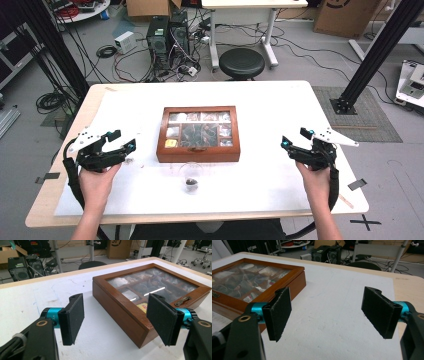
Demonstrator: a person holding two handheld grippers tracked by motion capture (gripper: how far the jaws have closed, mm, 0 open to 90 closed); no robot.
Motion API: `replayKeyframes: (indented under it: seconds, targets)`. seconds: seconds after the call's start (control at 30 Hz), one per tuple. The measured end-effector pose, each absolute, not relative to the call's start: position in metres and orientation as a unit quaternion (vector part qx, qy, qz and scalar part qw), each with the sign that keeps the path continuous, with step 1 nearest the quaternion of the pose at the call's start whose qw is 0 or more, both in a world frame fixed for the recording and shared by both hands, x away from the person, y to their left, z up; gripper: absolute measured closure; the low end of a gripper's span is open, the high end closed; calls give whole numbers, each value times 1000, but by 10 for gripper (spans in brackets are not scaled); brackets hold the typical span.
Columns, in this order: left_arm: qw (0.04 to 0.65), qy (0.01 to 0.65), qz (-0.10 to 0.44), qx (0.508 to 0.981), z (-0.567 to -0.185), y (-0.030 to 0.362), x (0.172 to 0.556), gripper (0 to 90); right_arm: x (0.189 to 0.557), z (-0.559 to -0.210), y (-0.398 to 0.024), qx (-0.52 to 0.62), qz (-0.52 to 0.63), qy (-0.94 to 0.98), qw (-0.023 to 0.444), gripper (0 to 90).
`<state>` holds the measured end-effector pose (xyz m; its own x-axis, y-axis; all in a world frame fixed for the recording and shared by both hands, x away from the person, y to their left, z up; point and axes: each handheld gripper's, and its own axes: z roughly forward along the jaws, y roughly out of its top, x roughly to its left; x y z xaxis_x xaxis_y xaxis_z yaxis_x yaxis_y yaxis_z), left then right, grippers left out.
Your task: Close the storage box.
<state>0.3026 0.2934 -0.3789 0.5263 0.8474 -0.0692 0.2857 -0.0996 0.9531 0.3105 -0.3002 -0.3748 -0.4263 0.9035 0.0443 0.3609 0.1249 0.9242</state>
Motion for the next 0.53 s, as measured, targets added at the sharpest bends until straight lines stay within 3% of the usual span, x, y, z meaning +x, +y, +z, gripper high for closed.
replayKeyframes:
  seconds: [0.53]
  targets:
    - [531, 411, 264, 693, -381, 292, 303, 304, 313, -376, -299, 452, 482, 696, 281, 238]
